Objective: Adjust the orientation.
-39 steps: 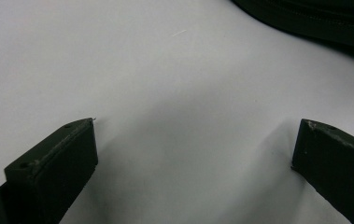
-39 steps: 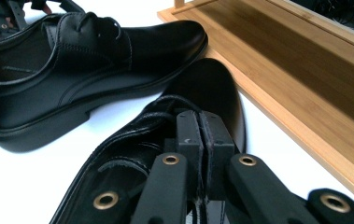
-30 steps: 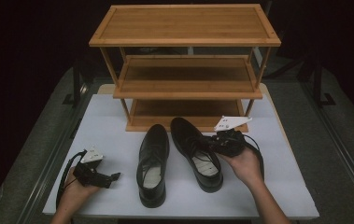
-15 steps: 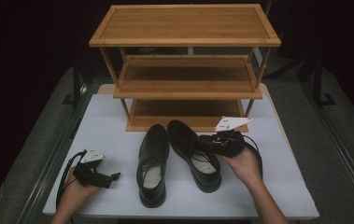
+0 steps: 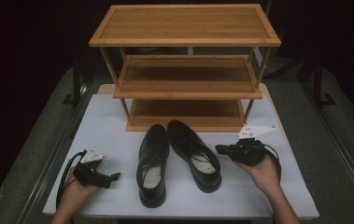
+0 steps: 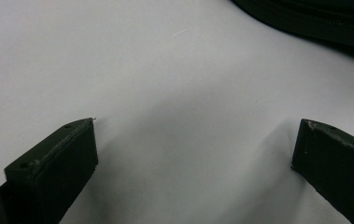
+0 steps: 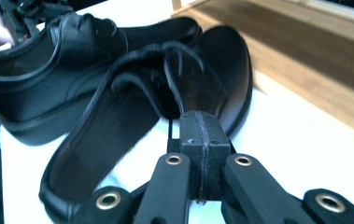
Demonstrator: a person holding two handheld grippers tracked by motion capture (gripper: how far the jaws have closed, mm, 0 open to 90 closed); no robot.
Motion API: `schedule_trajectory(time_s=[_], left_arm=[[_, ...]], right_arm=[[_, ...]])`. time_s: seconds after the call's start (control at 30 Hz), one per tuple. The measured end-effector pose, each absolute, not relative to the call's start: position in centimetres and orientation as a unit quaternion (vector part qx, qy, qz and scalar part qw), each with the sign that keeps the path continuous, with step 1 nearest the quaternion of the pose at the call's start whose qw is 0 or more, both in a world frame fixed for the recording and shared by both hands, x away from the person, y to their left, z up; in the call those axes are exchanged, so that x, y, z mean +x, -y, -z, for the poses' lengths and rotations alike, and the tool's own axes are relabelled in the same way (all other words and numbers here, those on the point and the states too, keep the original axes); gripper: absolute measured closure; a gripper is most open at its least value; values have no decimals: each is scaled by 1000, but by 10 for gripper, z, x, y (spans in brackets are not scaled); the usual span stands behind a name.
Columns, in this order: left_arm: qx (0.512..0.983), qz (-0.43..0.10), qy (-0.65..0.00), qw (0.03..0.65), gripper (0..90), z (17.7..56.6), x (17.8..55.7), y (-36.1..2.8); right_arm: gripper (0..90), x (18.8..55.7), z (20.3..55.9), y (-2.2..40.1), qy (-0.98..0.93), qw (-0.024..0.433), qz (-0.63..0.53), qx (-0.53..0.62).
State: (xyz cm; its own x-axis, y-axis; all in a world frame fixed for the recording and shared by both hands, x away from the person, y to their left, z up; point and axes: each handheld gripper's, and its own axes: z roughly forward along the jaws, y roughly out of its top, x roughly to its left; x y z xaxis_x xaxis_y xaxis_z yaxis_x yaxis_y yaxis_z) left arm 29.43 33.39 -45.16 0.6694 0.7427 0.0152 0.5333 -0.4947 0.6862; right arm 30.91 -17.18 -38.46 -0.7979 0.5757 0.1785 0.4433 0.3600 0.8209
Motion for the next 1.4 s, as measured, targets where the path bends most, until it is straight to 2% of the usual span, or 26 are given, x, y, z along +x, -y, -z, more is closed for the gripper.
schedule_trajectory(time_s=[0.3, 0.93, 1.17, 1.4], left_arm=[[850, -156, -376, 335, 0, 452, 294, -334], [851, -155, -375, 334, 0, 451, 295, -334], [851, -155, -375, 334, 0, 451, 295, -334], [851, -155, -375, 334, 0, 451, 295, -334]], right_arm=[[896, 313, 408, 183, -827, 48, -474, 298], [897, 308, 414, 169, -834, 10, -477, 276], [897, 300, 416, 151, -845, -23, -477, 240], [897, 294, 415, 133, -855, -33, -471, 216]])
